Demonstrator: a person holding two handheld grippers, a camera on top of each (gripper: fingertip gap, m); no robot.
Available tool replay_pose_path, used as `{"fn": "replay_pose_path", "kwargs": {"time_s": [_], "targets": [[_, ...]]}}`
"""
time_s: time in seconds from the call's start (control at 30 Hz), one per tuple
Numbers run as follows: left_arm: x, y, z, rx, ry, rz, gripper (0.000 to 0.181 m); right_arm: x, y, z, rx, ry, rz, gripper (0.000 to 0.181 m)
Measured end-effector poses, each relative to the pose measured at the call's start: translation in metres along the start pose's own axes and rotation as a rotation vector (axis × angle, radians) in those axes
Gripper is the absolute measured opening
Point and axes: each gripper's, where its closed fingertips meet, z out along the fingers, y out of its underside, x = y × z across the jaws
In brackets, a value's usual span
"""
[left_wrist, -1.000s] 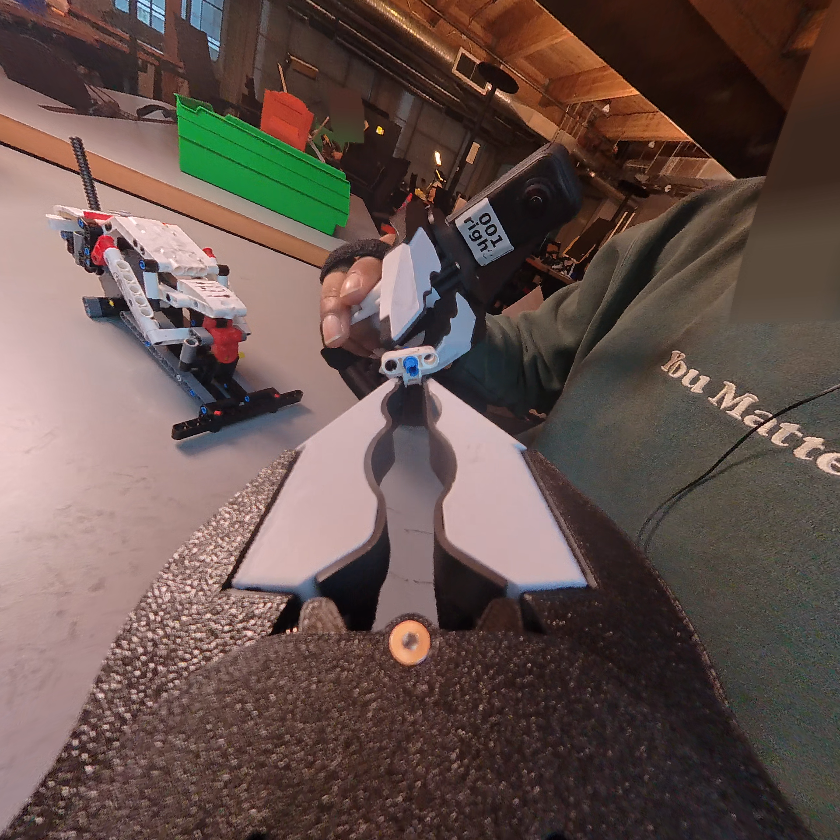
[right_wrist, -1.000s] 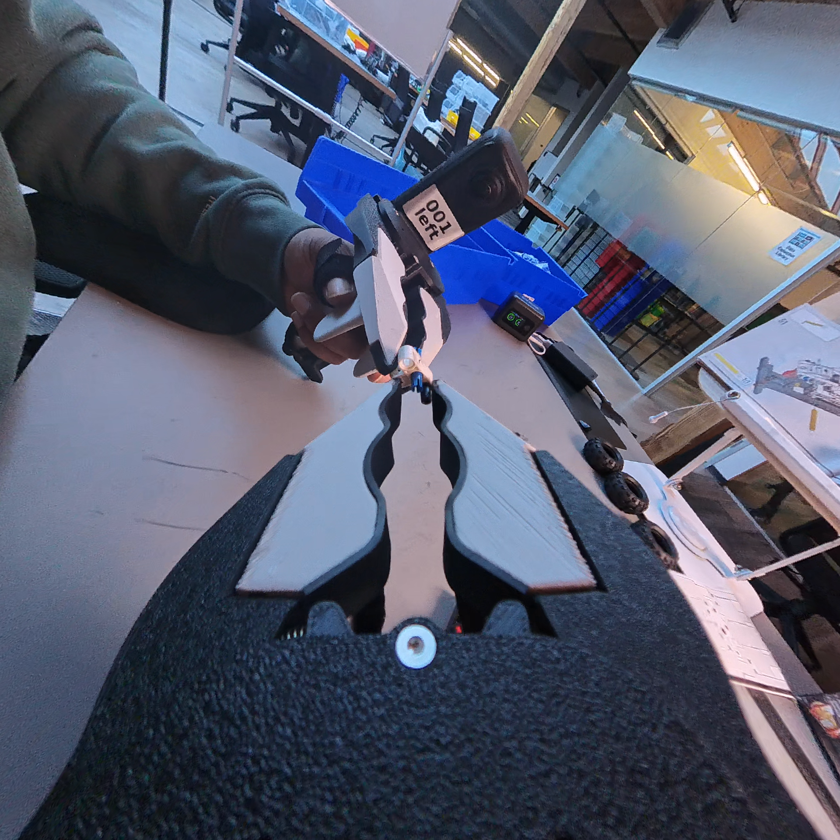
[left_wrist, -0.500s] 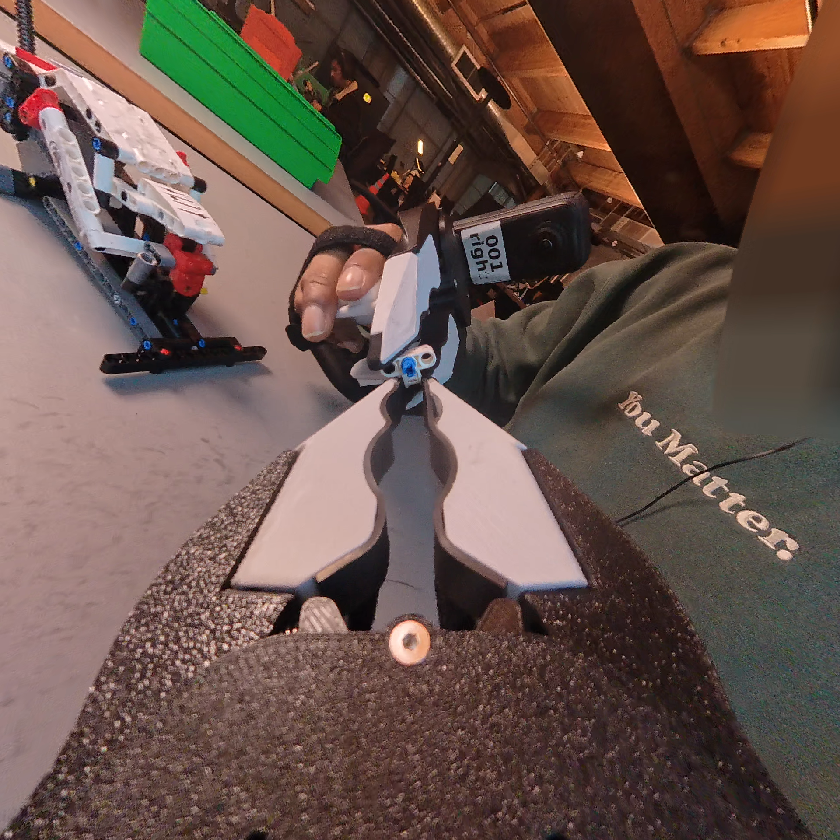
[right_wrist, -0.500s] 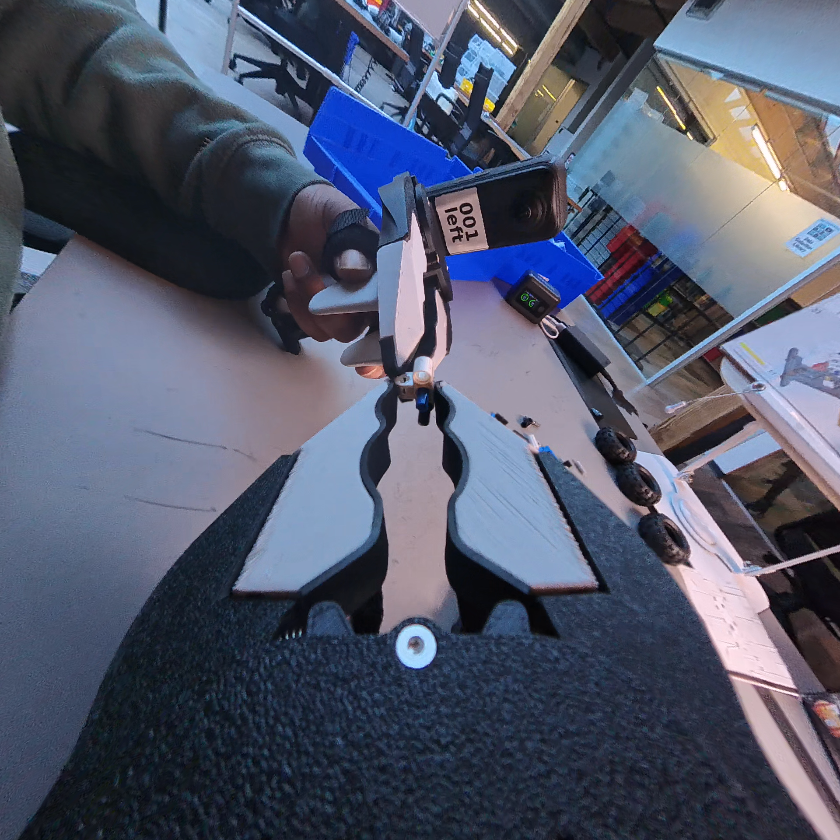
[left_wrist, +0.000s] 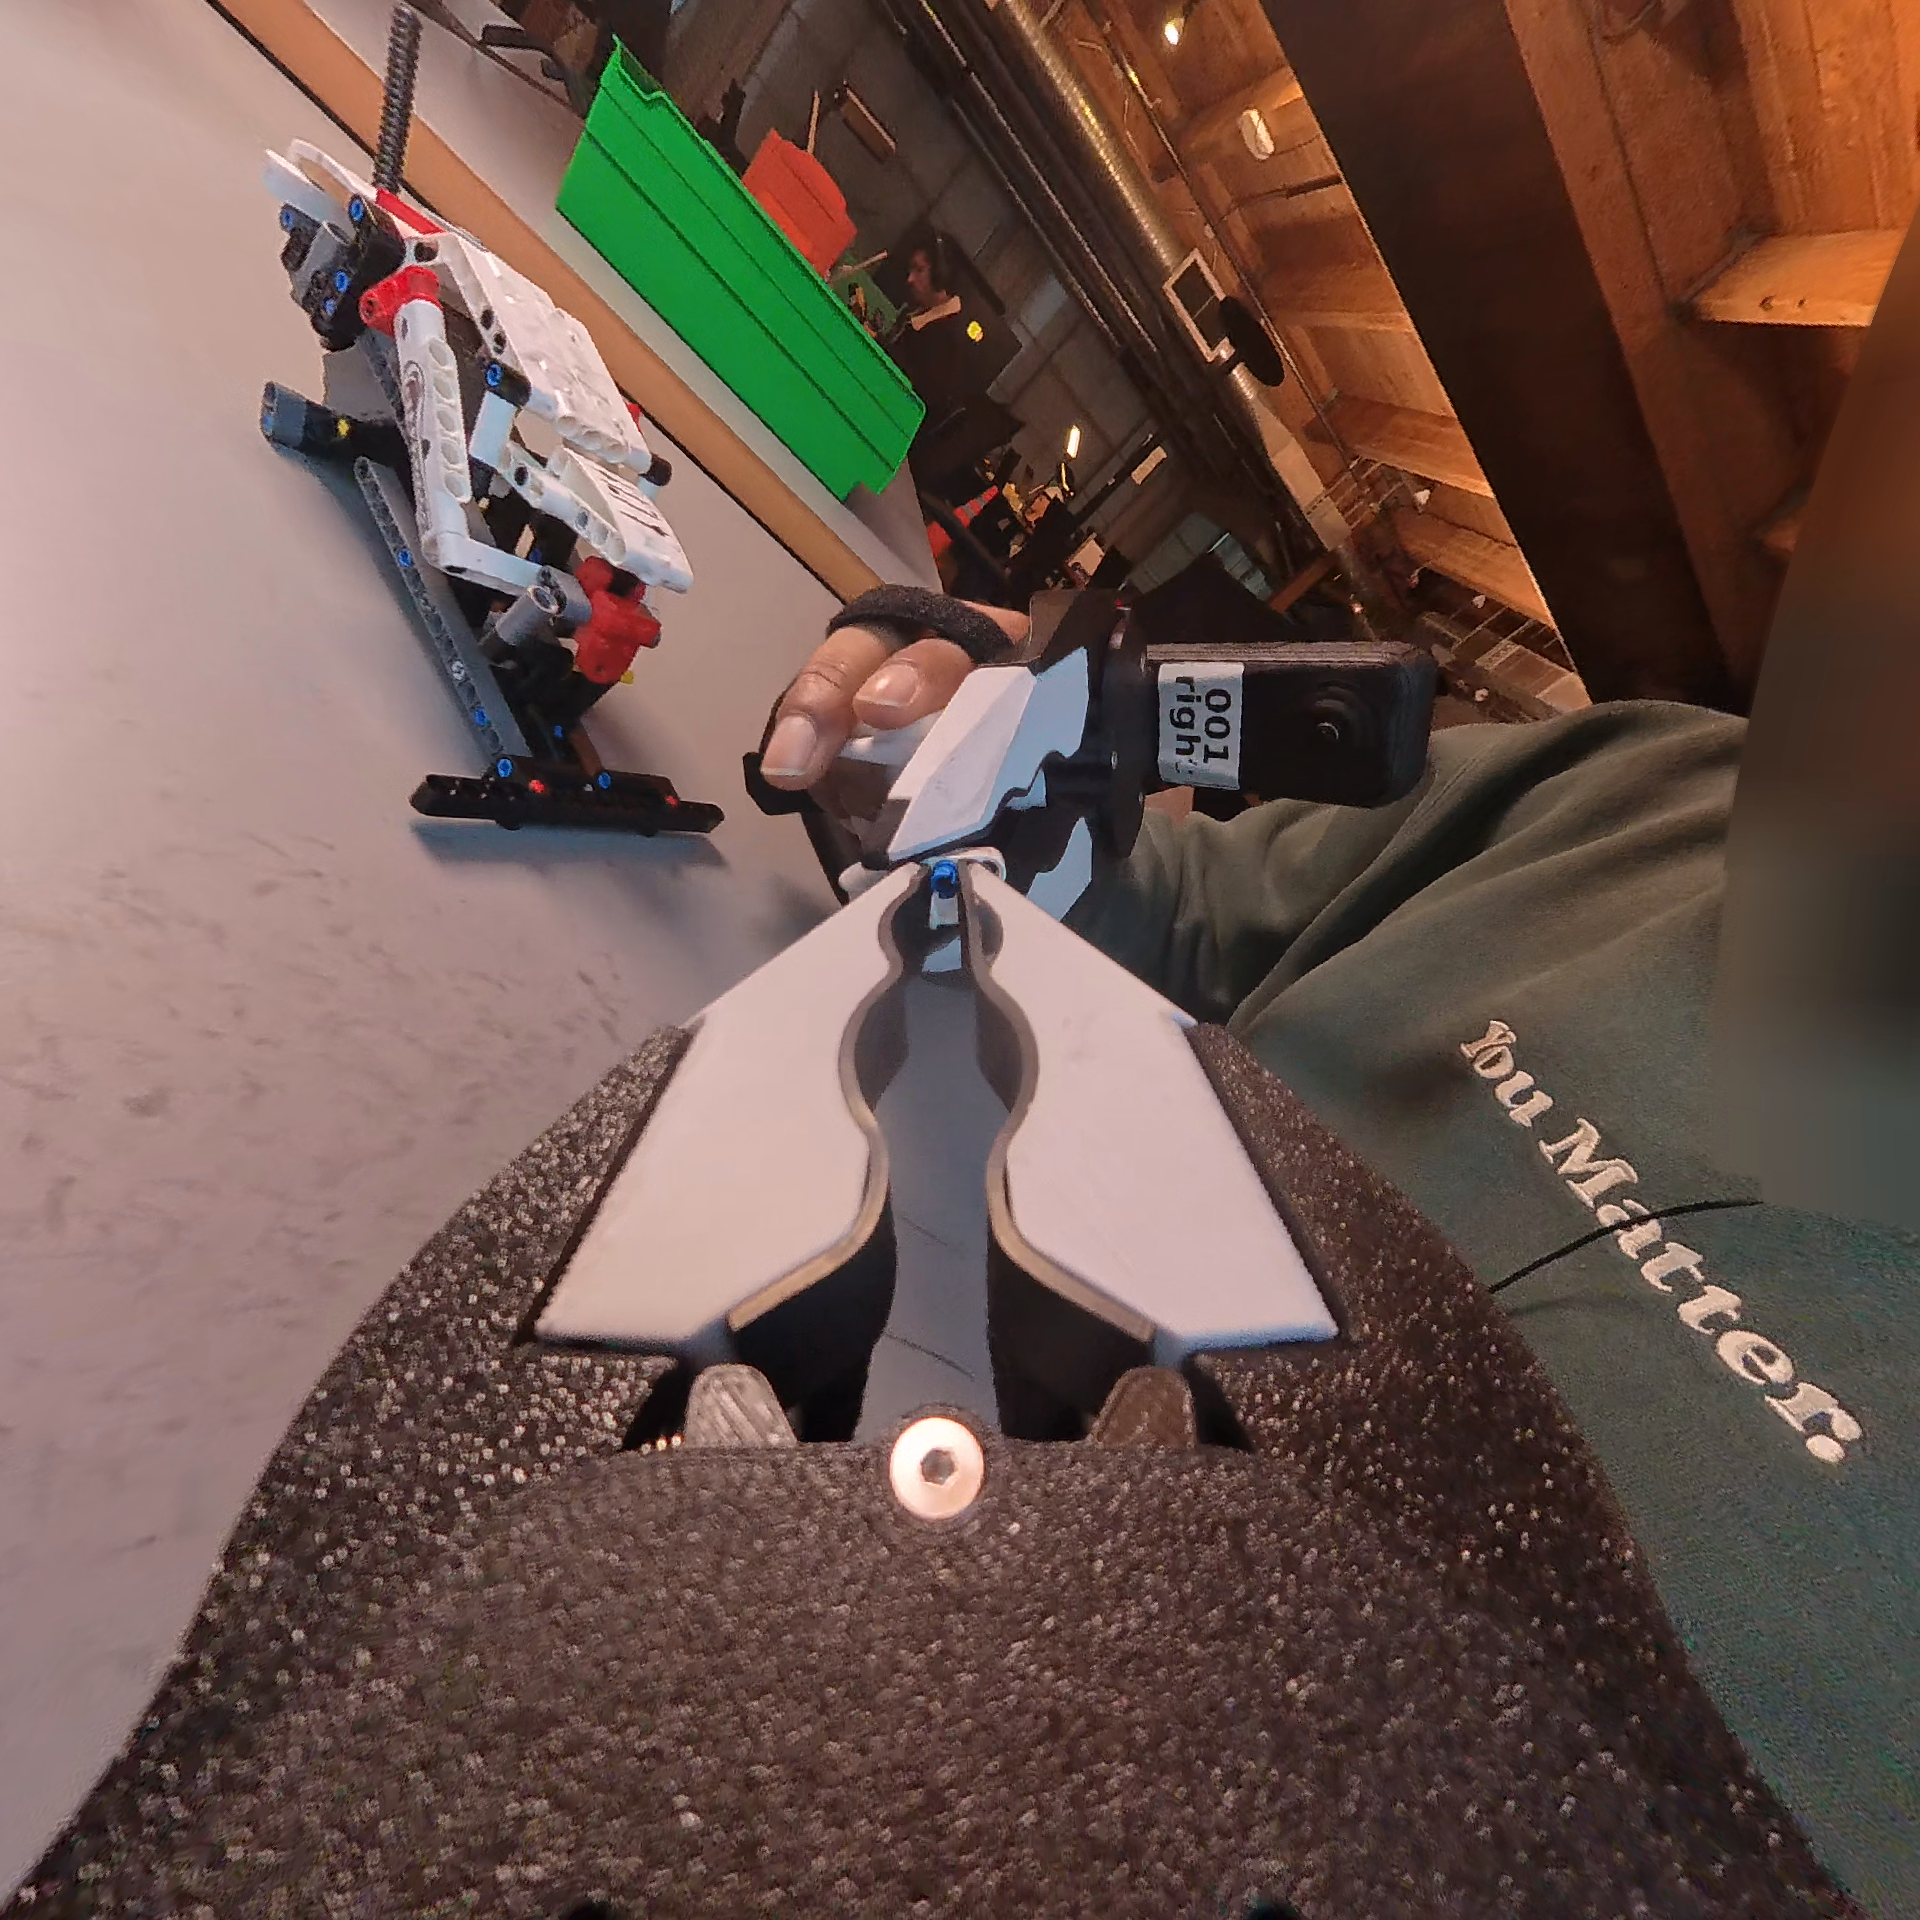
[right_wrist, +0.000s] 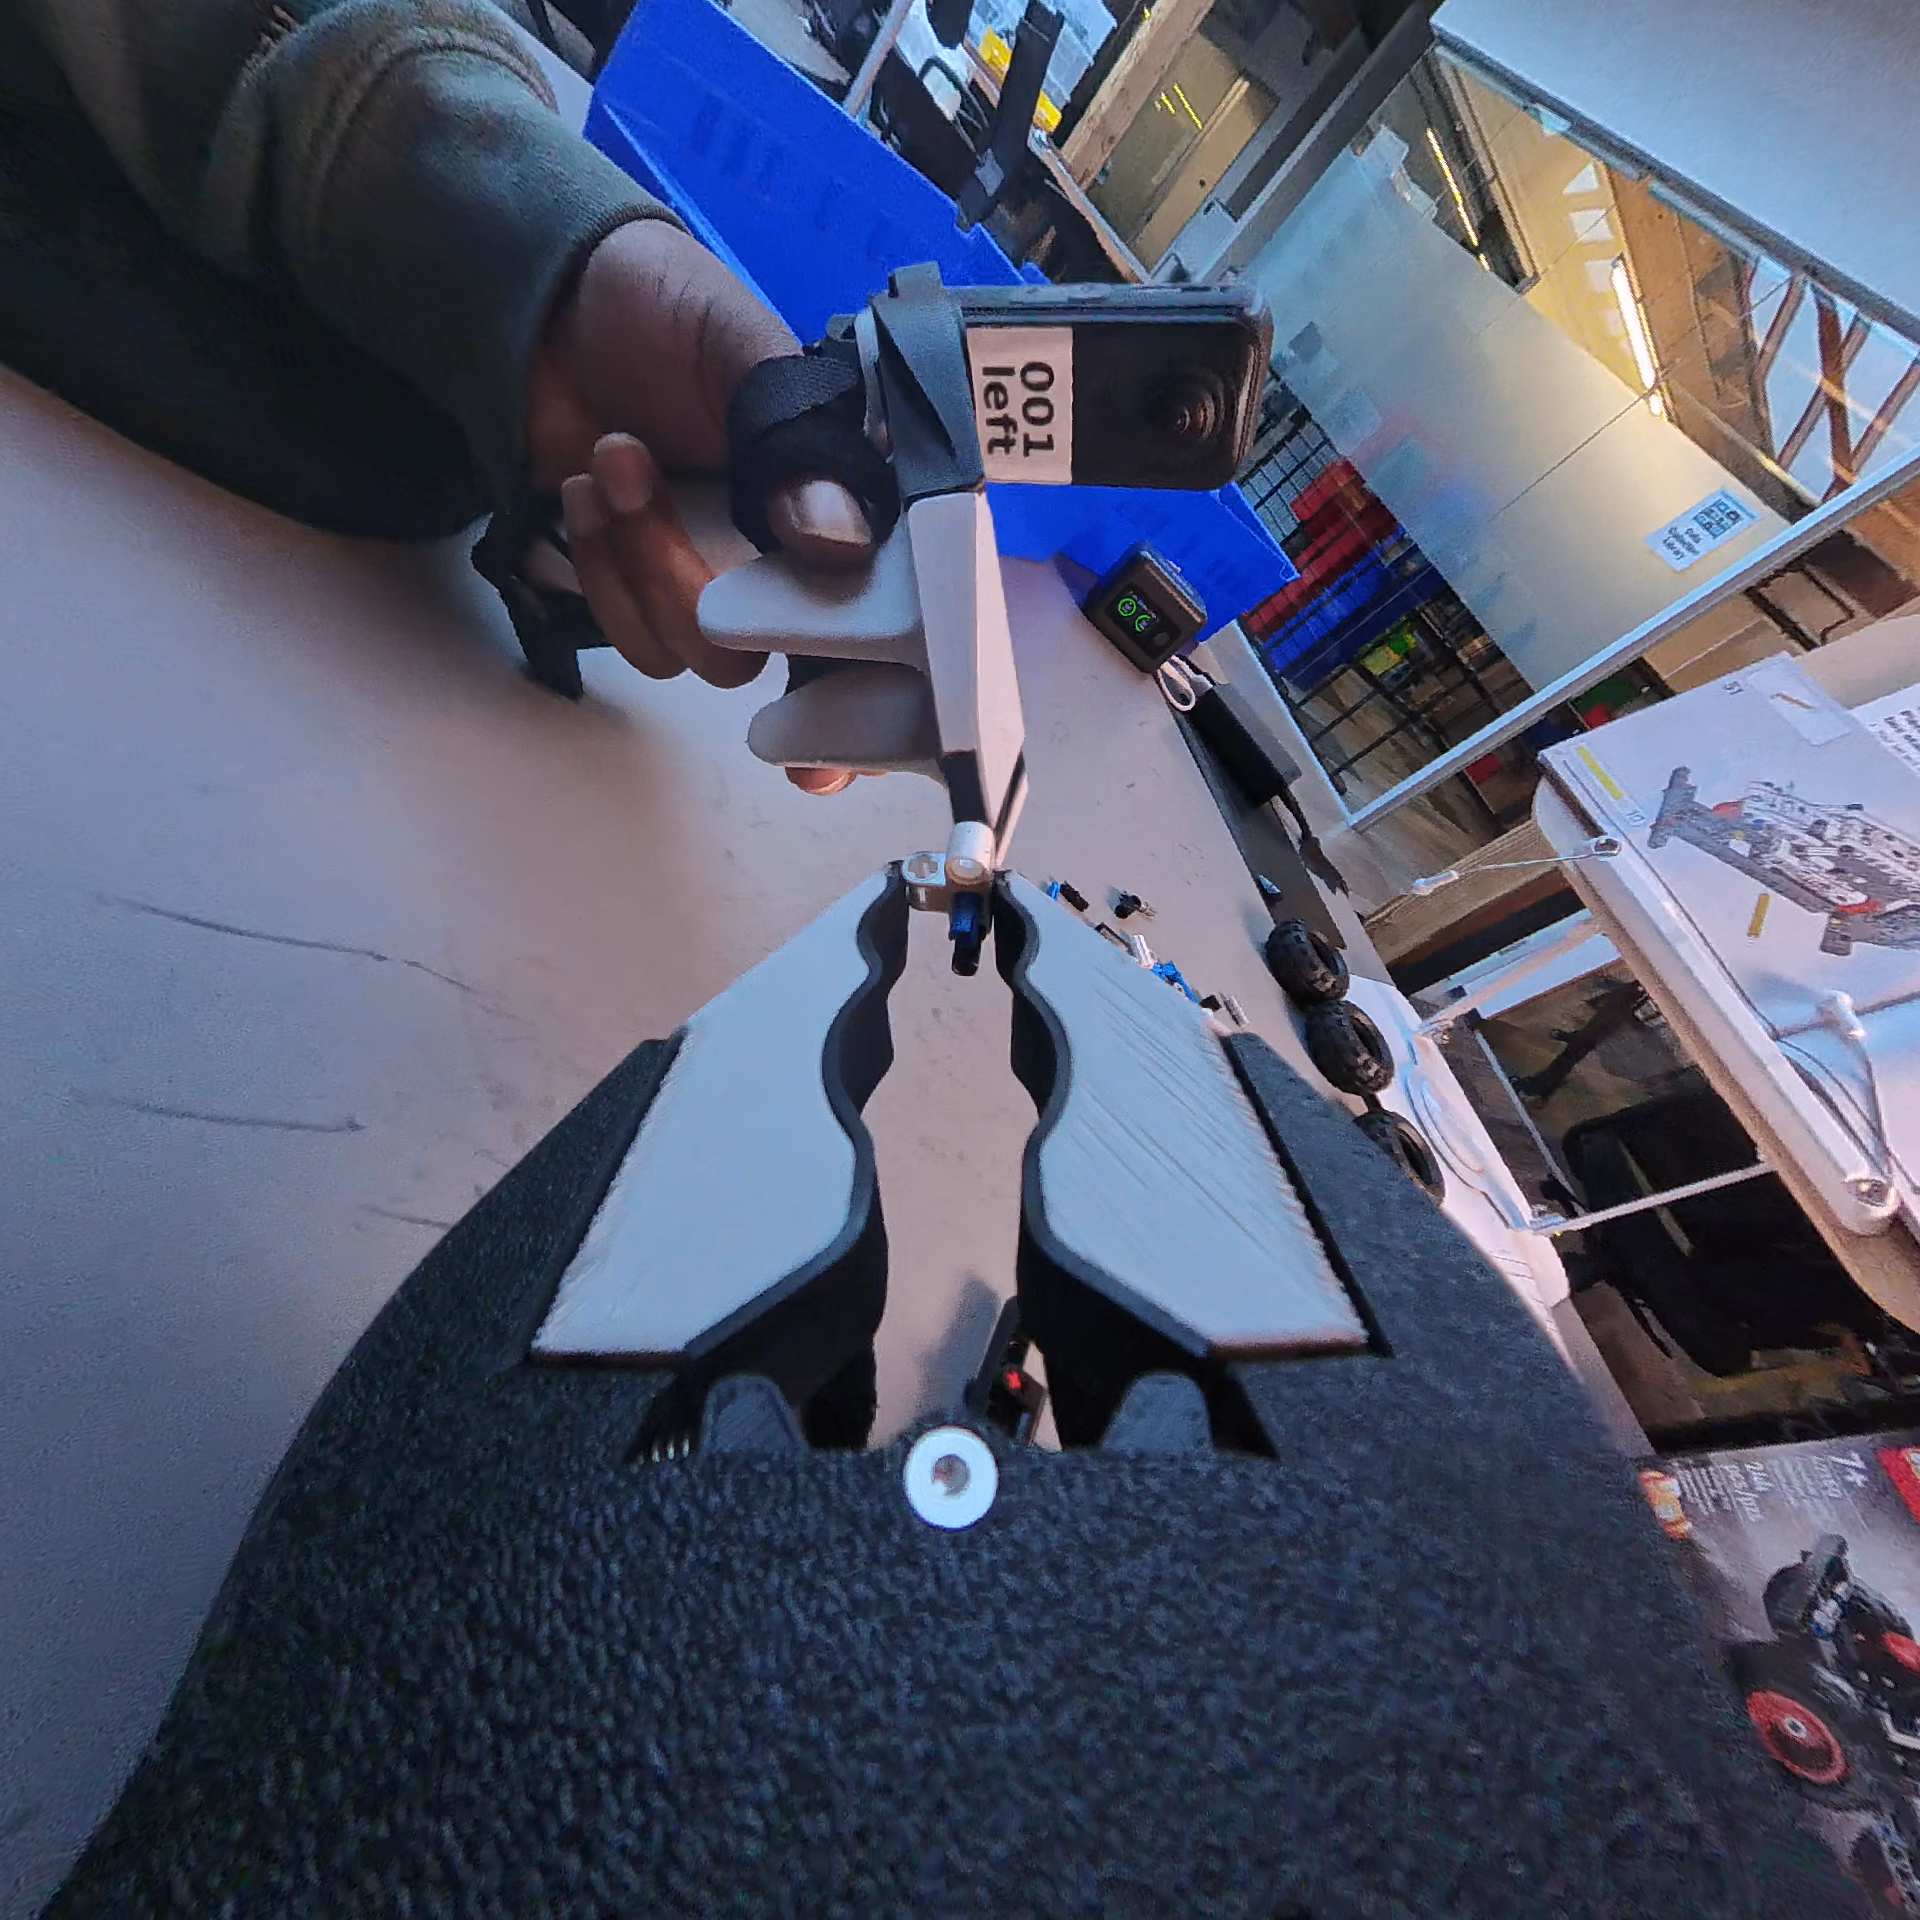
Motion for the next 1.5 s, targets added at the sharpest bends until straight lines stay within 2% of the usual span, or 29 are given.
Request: {"fn": "replay_pose_path", "kwargs": {"time_s": [0.13, 0.33, 0.43, 0.47, 0.53, 0.6, 0.7, 0.8, 0.9, 0.97, 1.03, 1.07, 1.13, 1.23, 1.27, 1.33, 1.4, 1.43, 1.5], "targets": [[-0.002, 0.0, -0.001, -0.011, -0.015, 0.009, 0.004, 0.0, 0.001, 0.002, -0.01, 0.031, -0.03, 0.015], [0.006, -0.007, -0.009, -0.06, -0.034, 0.187, 0.002, 0.008, -0.012, 0.001, 0.056, 0.057, -0.008, 0.014], [0.004, -0.01, -0.012, -0.051, -0.05, 0.197, 0.002, 0.012, -0.007, -0.004, 0.045, 0.058, -0.006, 0.014], [0.0, -0.018, -0.021, -0.01, -0.076, 0.192, 0.002, 0.02, -0.002, -0.012, 0.035, 0.09, -0.002, 0.014], [-0.012, -0.042, -0.056, 0.103, -0.148, 0.182, 0.002, 0.041, 0.007, -0.033, 0.045, 0.142, 0.078, 0.013], [-0.03, -0.053, -0.073, 0.122, -0.264, 0.222, 0.002, 0.045, 0.011, -0.035, 0.03, 0.16, 0.086, 0.014], [-0.082, -0.058, -0.074, 0.004, -0.56, 0.355, 0.004, 0.039, 0.011, -0.024, 0.017, 0.138, 0.094, 0.014], [-0.127, -0.069, -0.071, -0.083, -0.732, 0.427, 0.004, 0.035, 0.02, -0.019, -0.017, 0.127, 0.099, 0.014], [-0.163, -0.068, -0.069, -0.195, -0.87, 0.469, 0.005, 0.037, 0.028, -0.019, -0.048, 0.149, 0.101, 0.015], [-0.17, -0.071, -0.068, -0.197, -0.919, 0.496, 0.03, 0.04, 0.03, -0.021, -0.056, 0.163, 0.101, 0.015], [-0.158, -0.077, -0.06, -0.135, -0.875, 0.51, 0.039, 0.041, 0.031, -0.021, -0.057, 0.17, 0.098, 0.015], [-0.145, -0.077, -0.052, -0.097, -0.805, 0.491, 0.04, 0.042, 0.03, -0.021, -0.05, 0.175, 0.097, 0.015], [-0.11, -0.075, -0.031, -0.019, -0.581, 0.396, 0.04, 0.043, 0.026, -0.02, -0.032, 0.187, 0.092, 0.015], [-0.048, -0.062, -0.005, 0.063, -0.166, 0.152, 0.042, 0.042, 0.023, -0.019, -0.02, 0.195, 0.09, 0.015], [-0.036, -0.058, 0.0, 0.078, -0.085, 0.085, 0.045, 0.041, 0.023, -0.019, -0.026, 0.198, 0.077, 0.015], [-0.027, -0.045, 0.011, 0.056, -0.027, 0.028, 0.051, 0.038, 0.023, -0.015, -0.038, 0.193, 0.047, 0.015], [-0.023, -0.029, 0.023, -0.028, -0.008, 0.021, 0.051, 0.036, 0.02, -0.013, -0.035, 0.2, 0.01, 0.015], [-0.02, -0.025, 0.027, -0.056, 0.011, 0.022, 0.049, 0.035, 0.019, -0.012, -0.036, 0.202, -0.003, 0.015], [-0.015, -0.02, 0.031, -0.079, 0.042, 0.019, 0.031, 0.034, 0.018, -0.012, -0.04, 0.21, -0.034, 0.015]]}}
